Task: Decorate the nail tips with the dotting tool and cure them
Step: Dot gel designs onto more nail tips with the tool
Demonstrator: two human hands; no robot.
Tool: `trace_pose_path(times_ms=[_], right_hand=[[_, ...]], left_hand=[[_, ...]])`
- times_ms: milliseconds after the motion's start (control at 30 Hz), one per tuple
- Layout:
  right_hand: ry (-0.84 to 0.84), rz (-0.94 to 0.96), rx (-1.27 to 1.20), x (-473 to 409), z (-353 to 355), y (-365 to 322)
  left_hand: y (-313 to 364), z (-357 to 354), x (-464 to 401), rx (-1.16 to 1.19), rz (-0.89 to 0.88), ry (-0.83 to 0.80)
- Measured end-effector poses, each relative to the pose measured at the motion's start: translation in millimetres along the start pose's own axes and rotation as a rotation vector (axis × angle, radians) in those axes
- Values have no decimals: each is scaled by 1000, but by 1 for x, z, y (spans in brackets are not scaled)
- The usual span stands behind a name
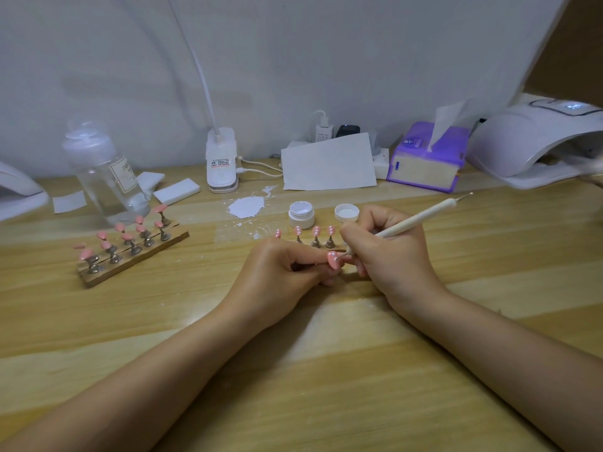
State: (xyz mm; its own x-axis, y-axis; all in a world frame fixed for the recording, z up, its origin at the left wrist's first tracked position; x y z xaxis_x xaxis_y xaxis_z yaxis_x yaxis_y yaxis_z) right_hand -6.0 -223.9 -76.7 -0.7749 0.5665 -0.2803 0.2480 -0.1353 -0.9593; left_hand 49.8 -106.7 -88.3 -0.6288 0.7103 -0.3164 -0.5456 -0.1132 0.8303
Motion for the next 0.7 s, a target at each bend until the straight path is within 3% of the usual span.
trace_pose_path(times_ms=[700], right_hand=[[-12, 27, 19, -1, 0, 0]], left_hand=[[1, 0, 0, 2, 14, -5]])
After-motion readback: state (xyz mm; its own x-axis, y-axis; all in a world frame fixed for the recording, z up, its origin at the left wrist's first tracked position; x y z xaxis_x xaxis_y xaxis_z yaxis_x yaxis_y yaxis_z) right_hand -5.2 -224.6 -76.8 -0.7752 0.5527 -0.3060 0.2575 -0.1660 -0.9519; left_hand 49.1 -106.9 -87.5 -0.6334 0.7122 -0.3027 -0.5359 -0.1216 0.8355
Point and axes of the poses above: each hand's wrist, its own x-axis away from the middle knuckle, its own z-axis out of the back of the hand, y = z × x, the point moved 5 cm from there along -x, towards the middle knuckle
